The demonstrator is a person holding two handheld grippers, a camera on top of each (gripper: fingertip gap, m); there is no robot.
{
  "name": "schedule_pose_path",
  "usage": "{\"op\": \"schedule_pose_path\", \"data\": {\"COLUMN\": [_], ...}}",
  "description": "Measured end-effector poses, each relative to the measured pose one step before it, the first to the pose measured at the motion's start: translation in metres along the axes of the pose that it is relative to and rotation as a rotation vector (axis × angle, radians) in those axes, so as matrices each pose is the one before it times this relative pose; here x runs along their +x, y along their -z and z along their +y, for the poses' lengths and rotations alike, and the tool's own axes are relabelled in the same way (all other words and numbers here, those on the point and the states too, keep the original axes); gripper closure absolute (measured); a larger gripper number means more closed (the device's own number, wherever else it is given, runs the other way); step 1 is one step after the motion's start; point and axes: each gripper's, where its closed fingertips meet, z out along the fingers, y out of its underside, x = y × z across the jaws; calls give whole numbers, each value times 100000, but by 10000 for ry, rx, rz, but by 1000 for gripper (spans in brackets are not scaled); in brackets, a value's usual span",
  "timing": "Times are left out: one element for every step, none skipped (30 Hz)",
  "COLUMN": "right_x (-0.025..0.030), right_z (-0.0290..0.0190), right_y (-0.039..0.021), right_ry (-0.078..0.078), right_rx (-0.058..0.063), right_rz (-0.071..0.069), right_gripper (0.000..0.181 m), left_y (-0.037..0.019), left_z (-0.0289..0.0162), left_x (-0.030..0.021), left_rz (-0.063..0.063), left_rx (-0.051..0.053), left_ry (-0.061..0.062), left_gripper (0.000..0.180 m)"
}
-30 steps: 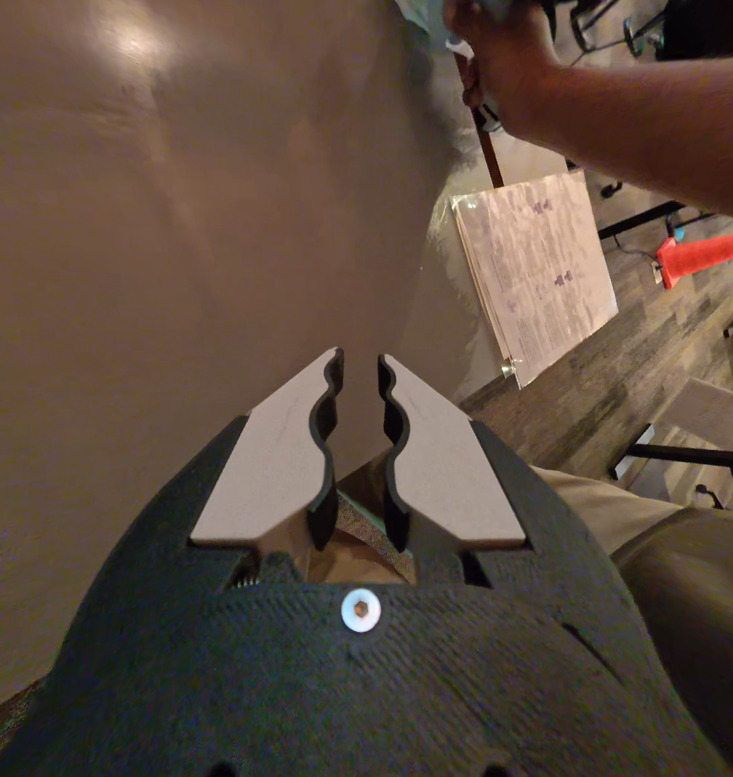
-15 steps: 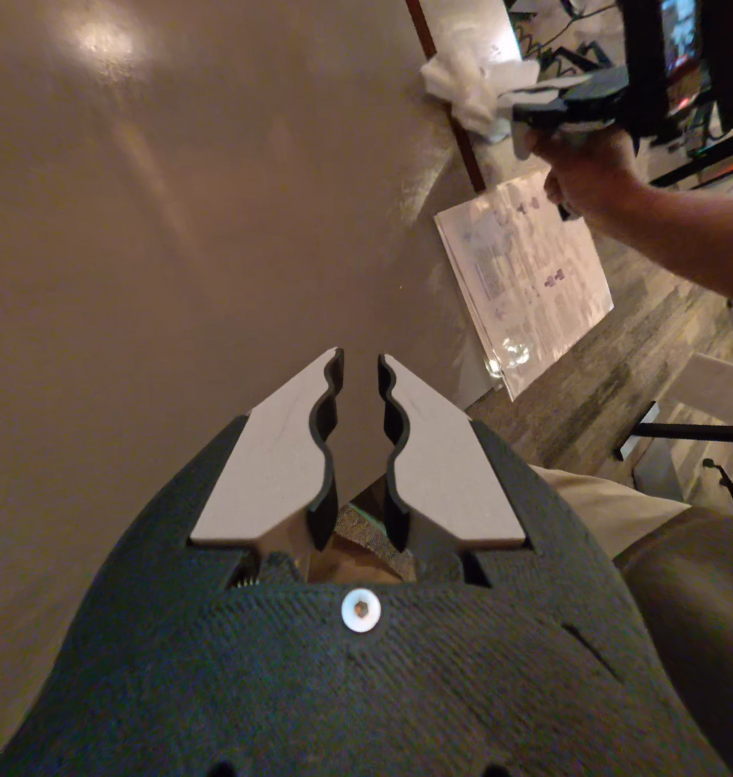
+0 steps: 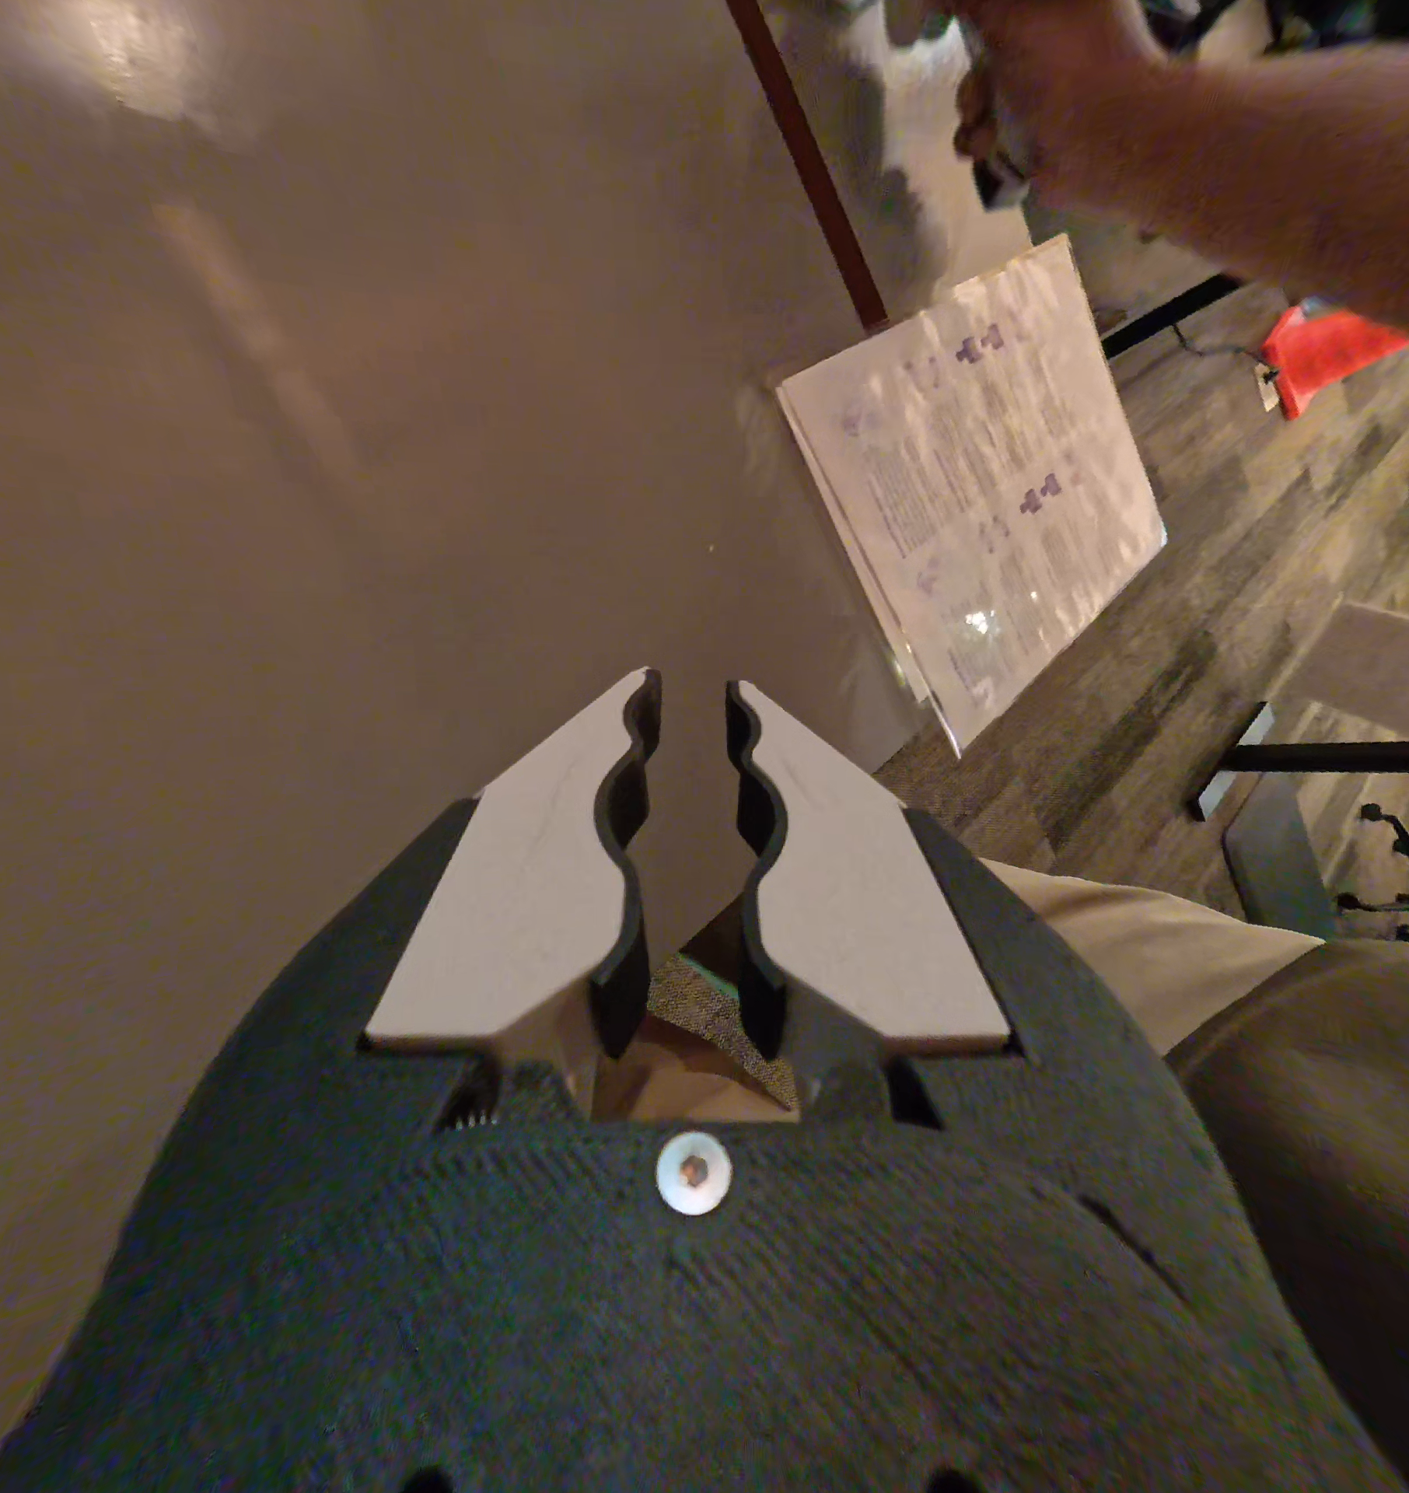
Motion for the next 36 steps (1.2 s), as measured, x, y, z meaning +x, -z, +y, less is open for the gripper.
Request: {"op": "schedule_pose_path", "data": {"right_x": [-2593,-2105,-1064,80,1040,1789,2205,2146,1706,1131,538,-88,-576,-923,-1221,-1558,-1862,-1917,-1397,-485,183,749,1143,950,263,-595,-1276,-1666,-1918,-1470,-391,-60,-34,-4,-13,-40], "right_z": [1412,1339,1083,751,362,-96,-570,-959,-1175,-1263,-1233,-1102,-871,-524,-147,199,480,679,730,539,259,-35,-344,-625,-716,-552,-198,159,434,676,707,606,788,848,877,871], "right_y": [1244,1121,899,608,243,-110,-455,-762,-997,-1102,-1074,-948,-752,-441,-123,160,383,488,517,449,246,-17,-264,-481,-620,-617,-525,-324,-122,30,331,667,751,817,860,873], "right_ry": [364,423,356,7,-441,-649,-525,-303,-195,-125,-29,19,15,38,84,85,53,85,260,366,113,-344,-663,-732,-637,-307,183,484,426,190,105,-103,-446,-273,197,571], "right_rx": [-102,-147,-96,6,72,93,78,52,21,-16,-33,-23,1,26,53,61,59,44,-5,-26,-1,43,92,116,118,85,15,-75,-154,-173,-10,149,43,9,-36,-91], "right_rz": [-502,-271,9,138,136,213,329,357,268,189,130,27,-66,-118,-182,-322,-429,-412,-159,143,175,175,219,111,-85,-252,-302,-259,-304,-43,425,234,-40,-108,-14,109], "right_gripper": [181,181,181,181,181,181,181,181,181,181,181,181,181,181,181,181,181,181,181,181,181,181,181,181,181,181,181,181,181,181,181,181,181,181,181,181], "left_y": [-255,-198,-153,-89,-44,6,19,43,20,-13,-38,-57,-44,-25,-9,-7,-24,-32,-26,-6,48,100,141,136,106,100,113,106,128,162,212,226,244,285,291,271], "left_z": [-141,-201,-255,-283,-260,-166,-54,57,167,300,342,352,284,153,26,-77,-148,-187,-184,-170,-160,-104,-17,117,277,359,395,396,351,244,121,55,25,-43,-39,58], "left_x": [180,125,86,34,28,8,-34,-65,-97,-115,-116,-60,-14,70,141,178,197,212,182,149,117,101,65,-21,-95,-150,-141,-99,-39,-14,-52,-92,-145,-197,-249,-323], "left_rz": [50,34,13,8,14,11,-4,-16,-15,-16,-21,-7,-4,-1,7,22,37,46,38,19,13,15,7,-15,-33,-39,-27,-9,3,-12,-32,-36,-34,-33,-46,-51], "left_rx": [2,25,36,52,54,29,0,-15,-40,-73,-78,-83,-81,-43,-10,15,38,50,43,42,51,39,47,29,-16,-27,-32,-40,-48,-24,16,33,45,86,102,70], "left_ry": [-32,-25,-16,2,14,-1,-35,-48,-30,-8,5,6,-10,-40,-49,-33,-8,1,-10,-26,-24,-17,-18,-10,23,67,95,83,32,-32,-47,-7,52,82,85,83], "left_gripper": [169,169,169,169,169,169,169,169,169,169,170,171,172,173,173,174,174,173,172,171,170,169,169,169,169,169,169,169,169,169,169,169,169,169,169,169]}}
